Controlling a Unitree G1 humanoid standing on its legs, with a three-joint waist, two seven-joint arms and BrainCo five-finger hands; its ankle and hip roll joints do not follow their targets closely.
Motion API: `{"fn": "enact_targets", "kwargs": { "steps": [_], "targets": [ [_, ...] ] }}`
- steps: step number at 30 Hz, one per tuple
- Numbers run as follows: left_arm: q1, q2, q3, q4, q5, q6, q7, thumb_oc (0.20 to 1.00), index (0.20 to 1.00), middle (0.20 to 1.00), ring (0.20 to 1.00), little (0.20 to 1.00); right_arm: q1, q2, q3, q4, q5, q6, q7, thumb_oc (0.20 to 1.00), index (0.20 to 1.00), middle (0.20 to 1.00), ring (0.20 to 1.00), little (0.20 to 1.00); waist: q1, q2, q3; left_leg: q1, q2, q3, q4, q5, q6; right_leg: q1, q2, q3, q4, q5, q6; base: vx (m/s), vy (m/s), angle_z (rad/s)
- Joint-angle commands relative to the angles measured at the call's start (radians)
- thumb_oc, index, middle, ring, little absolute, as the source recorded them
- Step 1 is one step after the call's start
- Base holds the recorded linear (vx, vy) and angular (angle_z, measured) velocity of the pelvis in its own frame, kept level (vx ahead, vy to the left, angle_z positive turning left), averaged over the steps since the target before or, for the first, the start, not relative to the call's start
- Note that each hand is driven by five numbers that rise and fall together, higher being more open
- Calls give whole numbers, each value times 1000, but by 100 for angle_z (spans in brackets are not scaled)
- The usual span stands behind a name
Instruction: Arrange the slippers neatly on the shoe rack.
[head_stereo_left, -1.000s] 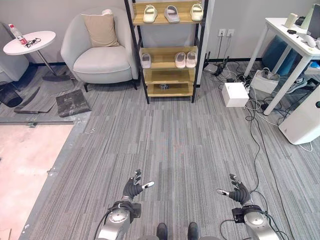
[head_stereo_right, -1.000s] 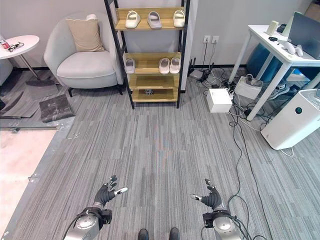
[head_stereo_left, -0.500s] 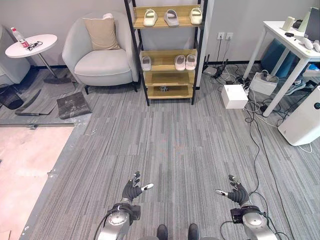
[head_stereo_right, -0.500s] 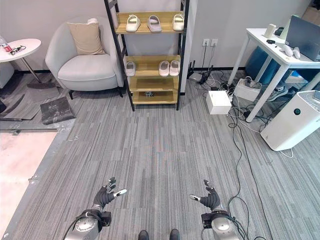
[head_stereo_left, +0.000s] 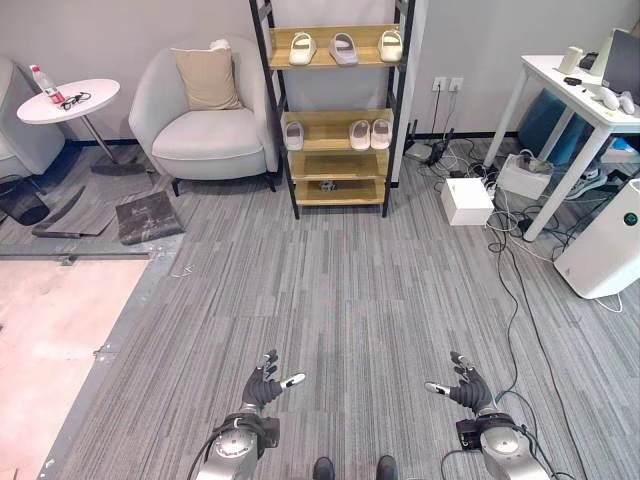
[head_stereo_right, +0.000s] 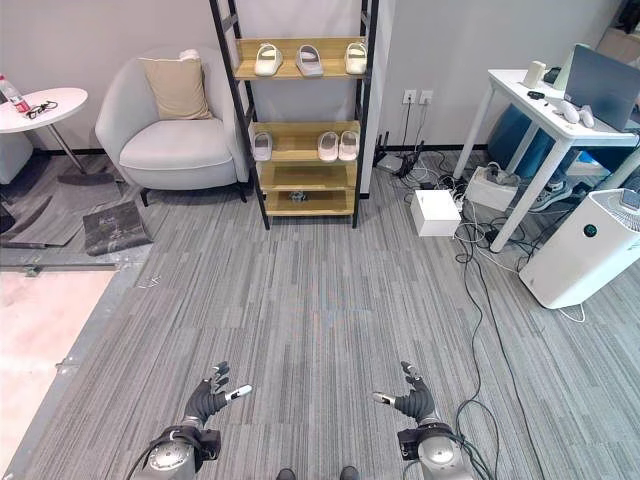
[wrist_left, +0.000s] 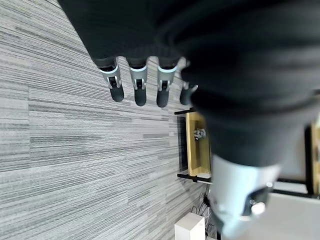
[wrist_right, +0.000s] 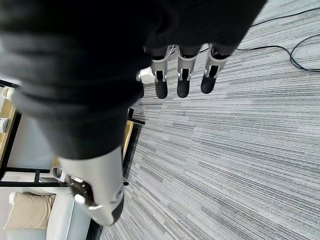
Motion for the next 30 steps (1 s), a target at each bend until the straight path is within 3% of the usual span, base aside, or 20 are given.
{"fn": "enact_targets", "kwargs": {
  "steps": [1, 5, 9, 10, 11, 14, 16, 18, 19, 21, 23, 27, 28, 30],
  "targets": [
    [-55, 11, 14, 18, 23, -39, 18, 1000, 1000, 1000, 1000, 1000, -37, -9, -6, -29, 4, -32, -13, 1000, 1000, 1000, 1000, 1000, -1, -37, 24, 28, 1, -70, -1, -83, -22, 65, -71, 9, 2, -120, 88, 20, 53, 0],
    [-57, 20, 31, 13, 4, -48, 22, 1000, 1000, 1000, 1000, 1000, -60, -15, -17, -42, 7, -34, -20, 1000, 1000, 1000, 1000, 1000, 4, -40, 36, 7, -14, -76, 0, -82, -11, 52, -86, 2, 8, -110, 99, 12, 72, 1],
    [-41, 41, 75, 23, -8, -57, 29, 1000, 1000, 1000, 1000, 1000, -88, -20, -37, -63, 8, -40, -23, 1000, 1000, 1000, 1000, 1000, 12, -32, 67, -22, -27, -76, 37, -96, 13, -44, -112, 5, 198, -138, 120, -21, 125, 0],
    [-37, 46, 82, 24, -8, -58, 29, 1000, 1000, 1000, 1000, 1000, -94, -19, -39, -66, 7, -41, -22, 1000, 1000, 1000, 1000, 1000, 14, -31, 76, -24, -29, -73, 42, -101, 19, -89, -121, 7, 265, -127, 130, -8, 221, -4],
    [-31, 48, 101, 22, -22, -67, 33, 1000, 1000, 1000, 1000, 1000, -104, -19, -43, -80, -2, -42, -22, 1000, 1000, 1000, 1000, 1000, 14, -27, 103, -6, -37, -66, 47, -113, 34, -143, -148, 2, 406, -74, 155, -3, 164, -2],
    [-30, 41, 113, 22, -48, -74, 24, 1000, 1000, 1000, 1000, 1000, -92, -16, -56, -102, -13, -43, -20, 1000, 1000, 1000, 1000, 1000, 6, -18, 125, 31, -36, -66, 47, -129, 41, -202, -169, -6, 515, -21, 155, 133, 124, 4],
    [-34, 42, 114, 18, -46, -73, 20, 1000, 1000, 1000, 1000, 1000, -85, -17, -59, -99, -21, -39, -17, 1000, 1000, 1000, 1000, 1000, 4, -19, 130, 51, -36, -71, 42, -137, 39, -219, -174, -15, 509, -20, 153, 176, 33, 6],
    [-47, 40, 110, 10, -48, -78, 16, 1000, 1000, 1000, 1000, 1000, -75, -22, -65, -112, -17, -40, -15, 1000, 1000, 1000, 1000, 1000, -8, -25, 143, 75, -38, -84, 35, -147, 30, -233, -176, -40, 403, -20, 143, 214, -56, -1],
    [-72, 41, 99, 8, -43, -79, 11, 1000, 1000, 1000, 1000, 1000, -72, -27, -69, -106, -8, -45, -12, 1000, 1000, 1000, 1000, 1000, -22, -39, 148, 97, -44, -90, 26, -163, 25, -273, -175, -53, 273, 8, 143, 222, -79, 12],
    [-82, 39, 100, 9, -47, -79, 8, 1000, 1000, 1000, 1000, 1000, -69, -28, -72, -101, -3, -45, -12, 1000, 1000, 1000, 1000, 1000, -29, -42, 152, 115, -41, -98, 21, -174, 19, -272, -173, -69, 213, 29, 152, 232, -78, 12],
    [-104, 29, 108, 9, -61, -78, 3, 1000, 1000, 1000, 1000, 1000, -50, -18, -89, -94, 11, -44, -17, 1000, 1000, 1000, 1000, 1000, -57, -53, 141, 178, -24, -107, 17, -217, -3, -283, -149, -103, 68, 85, 168, 528, -174, 19],
    [-103, 15, 102, 29, -65, -82, -6, 1000, 1000, 1000, 1000, 1000, -25, -21, -105, -71, 20, -49, -17, 1000, 1000, 1000, 1000, 1000, -66, -57, 94, 215, -5, -123, 46, -247, -17, -237, -121, -104, 59, 73, 138, 422, -145, 38],
    [-100, 3, 98, 29, -93, -83, -6, 1000, 1000, 1000, 1000, 1000, -16, -26, -111, -57, 36, -54, -14, 1000, 1000, 1000, 1000, 1000, -69, -42, 72, 223, 27, -133, 119, -210, -46, -206, -81, -105, 79, 48, 115, 375, -155, 8],
    [-97, 2, 93, 35, -110, -82, -11, 1000, 1000, 1000, 1000, 1000, -15, -33, -108, -42, 53, -58, -11, 1000, 1000, 1000, 1000, 1000, -68, -40, 64, 179, 28, -144, 261, -132, -86, -171, -62, -106, 79, 22, 89, 386, -167, 9]
  ]
}}
